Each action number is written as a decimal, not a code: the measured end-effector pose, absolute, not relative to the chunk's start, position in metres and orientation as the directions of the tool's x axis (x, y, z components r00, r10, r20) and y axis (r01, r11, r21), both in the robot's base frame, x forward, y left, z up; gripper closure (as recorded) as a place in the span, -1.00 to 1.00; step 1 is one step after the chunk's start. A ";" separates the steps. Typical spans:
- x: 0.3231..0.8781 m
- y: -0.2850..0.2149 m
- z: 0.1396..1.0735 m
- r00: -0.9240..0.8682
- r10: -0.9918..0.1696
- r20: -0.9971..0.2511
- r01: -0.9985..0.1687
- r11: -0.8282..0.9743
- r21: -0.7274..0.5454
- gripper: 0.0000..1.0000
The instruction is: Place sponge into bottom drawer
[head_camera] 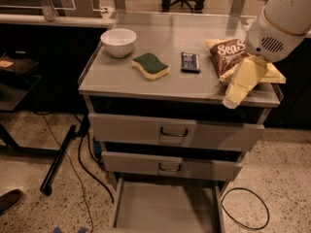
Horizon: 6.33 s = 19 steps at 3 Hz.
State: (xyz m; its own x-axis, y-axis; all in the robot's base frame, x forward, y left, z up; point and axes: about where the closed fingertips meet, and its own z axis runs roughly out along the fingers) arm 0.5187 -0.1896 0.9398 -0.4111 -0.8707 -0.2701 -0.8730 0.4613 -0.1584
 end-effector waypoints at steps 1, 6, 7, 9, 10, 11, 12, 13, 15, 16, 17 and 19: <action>0.526 -0.181 0.938 -0.415 -0.851 -0.322 -0.862 0.481 -0.160 -1.00; 0.635 -0.069 0.940 -0.444 -0.744 -0.499 -0.777 0.597 -0.199 -1.00; 0.636 -0.059 0.933 -0.445 -0.749 -0.491 -0.782 0.592 -0.193 -1.00; 0.674 -0.020 0.894 -0.485 -0.734 -0.475 -0.800 0.592 -0.098 -1.00; 0.700 -0.009 0.869 -0.506 -0.737 -0.447 -0.799 0.596 -0.078 -1.00; 0.714 -0.004 0.854 -0.518 -0.737 -0.435 -0.794 0.603 -0.076 -1.00; 0.722 0.000 0.836 -0.533 -0.737 -0.415 -0.793 0.607 -0.059 -1.00; 0.728 0.004 0.823 -0.548 -0.736 -0.399 -0.790 0.611 -0.042 -0.98; 0.728 0.004 0.823 -0.548 -0.736 -0.399 -0.790 0.611 -0.042 -0.10; 0.728 0.004 0.823 -0.548 -0.736 -0.399 -0.790 0.611 -0.042 0.37; 0.728 0.004 0.823 -0.548 -0.736 -0.399 -0.790 0.611 -0.042 0.84; 0.728 0.004 0.827 -0.548 -0.736 -0.399 -0.790 0.611 -0.042 1.00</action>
Offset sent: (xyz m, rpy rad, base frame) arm 0.0695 0.0588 0.0187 0.1837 -0.1180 -0.0957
